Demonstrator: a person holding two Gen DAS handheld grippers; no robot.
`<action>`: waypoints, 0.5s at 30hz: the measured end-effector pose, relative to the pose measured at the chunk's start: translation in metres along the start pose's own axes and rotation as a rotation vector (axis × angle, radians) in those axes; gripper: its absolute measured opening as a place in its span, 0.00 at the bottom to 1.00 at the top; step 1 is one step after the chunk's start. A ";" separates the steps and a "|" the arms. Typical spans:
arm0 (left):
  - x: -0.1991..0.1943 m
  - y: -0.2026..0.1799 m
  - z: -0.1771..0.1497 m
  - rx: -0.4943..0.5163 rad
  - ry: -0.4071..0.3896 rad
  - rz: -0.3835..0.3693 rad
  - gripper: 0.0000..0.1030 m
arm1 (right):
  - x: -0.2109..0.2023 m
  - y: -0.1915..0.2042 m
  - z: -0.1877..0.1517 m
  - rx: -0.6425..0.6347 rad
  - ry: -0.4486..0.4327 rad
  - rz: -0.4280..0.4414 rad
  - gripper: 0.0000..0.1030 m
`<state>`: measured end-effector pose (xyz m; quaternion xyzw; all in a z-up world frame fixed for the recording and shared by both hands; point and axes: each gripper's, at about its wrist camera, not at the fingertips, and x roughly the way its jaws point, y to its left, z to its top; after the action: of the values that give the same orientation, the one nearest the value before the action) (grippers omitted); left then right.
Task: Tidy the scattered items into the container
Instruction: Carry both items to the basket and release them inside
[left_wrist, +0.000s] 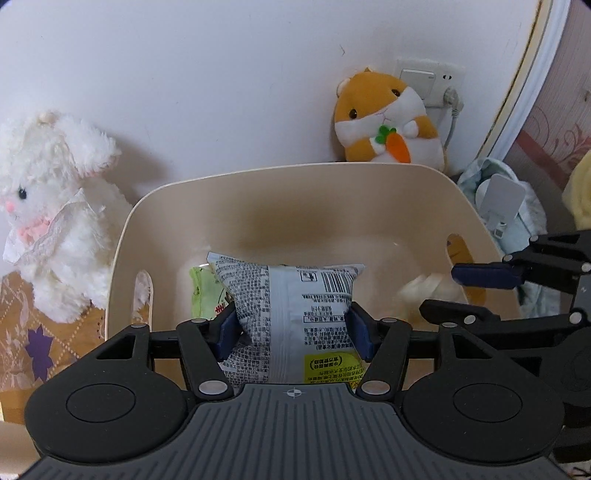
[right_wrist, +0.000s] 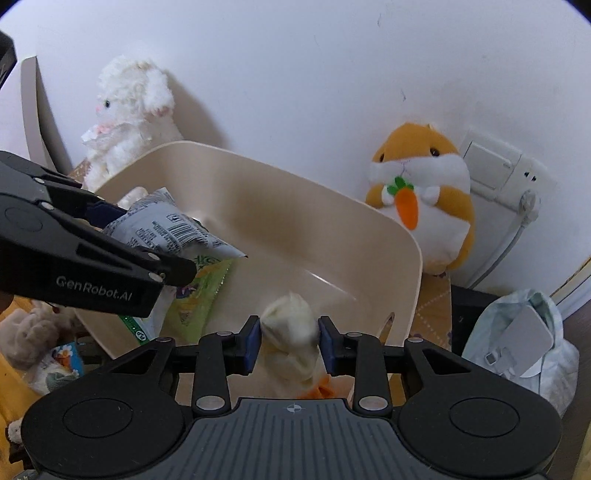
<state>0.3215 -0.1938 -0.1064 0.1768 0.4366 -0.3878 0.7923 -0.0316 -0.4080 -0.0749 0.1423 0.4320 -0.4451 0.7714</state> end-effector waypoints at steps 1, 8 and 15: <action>0.000 -0.001 -0.001 0.016 -0.002 0.005 0.71 | 0.001 0.000 0.000 -0.002 -0.002 0.001 0.44; -0.007 0.007 -0.008 0.011 -0.034 0.013 0.80 | -0.007 0.009 0.000 -0.026 -0.033 -0.024 0.85; -0.030 0.025 -0.019 -0.008 -0.052 0.016 0.80 | -0.027 0.020 0.000 -0.022 -0.069 -0.053 1.00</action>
<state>0.3208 -0.1528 -0.0936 0.1668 0.4159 -0.3842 0.8072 -0.0217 -0.3819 -0.0567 0.1071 0.4138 -0.4653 0.7751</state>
